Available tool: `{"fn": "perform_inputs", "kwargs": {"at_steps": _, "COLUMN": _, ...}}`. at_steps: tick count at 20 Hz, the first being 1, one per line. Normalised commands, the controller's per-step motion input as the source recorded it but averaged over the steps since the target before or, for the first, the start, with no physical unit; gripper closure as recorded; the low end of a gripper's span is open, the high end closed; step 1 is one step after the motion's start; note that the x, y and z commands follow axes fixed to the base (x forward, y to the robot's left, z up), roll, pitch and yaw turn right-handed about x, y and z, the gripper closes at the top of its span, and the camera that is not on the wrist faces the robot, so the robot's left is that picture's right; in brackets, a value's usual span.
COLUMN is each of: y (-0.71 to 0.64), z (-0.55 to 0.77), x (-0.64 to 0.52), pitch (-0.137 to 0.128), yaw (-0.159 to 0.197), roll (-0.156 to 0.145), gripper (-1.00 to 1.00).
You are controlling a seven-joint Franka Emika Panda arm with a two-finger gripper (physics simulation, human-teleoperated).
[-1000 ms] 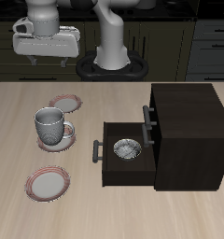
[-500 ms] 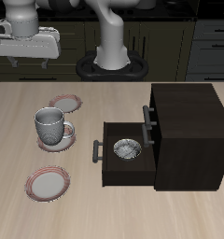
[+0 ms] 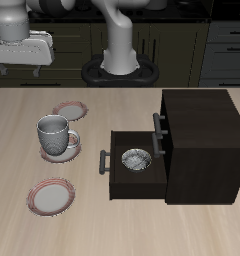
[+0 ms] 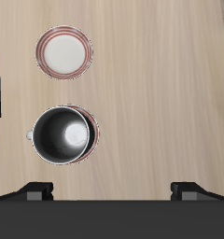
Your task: Place the porcelain mug that is on the plate onto the nearest plate relative to the robot
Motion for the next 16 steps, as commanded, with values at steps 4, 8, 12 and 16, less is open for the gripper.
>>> {"fn": "perform_inputs", "kwargs": {"at_steps": 4, "y": 0.01, "z": 0.00, "x": 0.29, "pitch": -0.019, "yaw": -0.031, "roll": -0.008, "gripper": -1.00}}
{"fn": "perform_inputs", "kwargs": {"at_steps": 8, "y": -0.07, "z": 0.03, "x": 0.38, "pitch": -0.012, "yaw": -0.016, "roll": -0.058, "gripper": -1.00}}
{"fn": "perform_inputs", "kwargs": {"at_steps": 12, "y": 0.06, "z": -0.24, "x": 0.13, "pitch": 0.036, "yaw": -0.026, "roll": -0.023, "gripper": -1.00}}
{"fn": "perform_inputs", "kwargs": {"at_steps": 16, "y": 0.39, "z": -0.37, "x": -0.03, "pitch": 0.010, "yaw": 0.056, "roll": 0.014, "gripper": -1.00}}
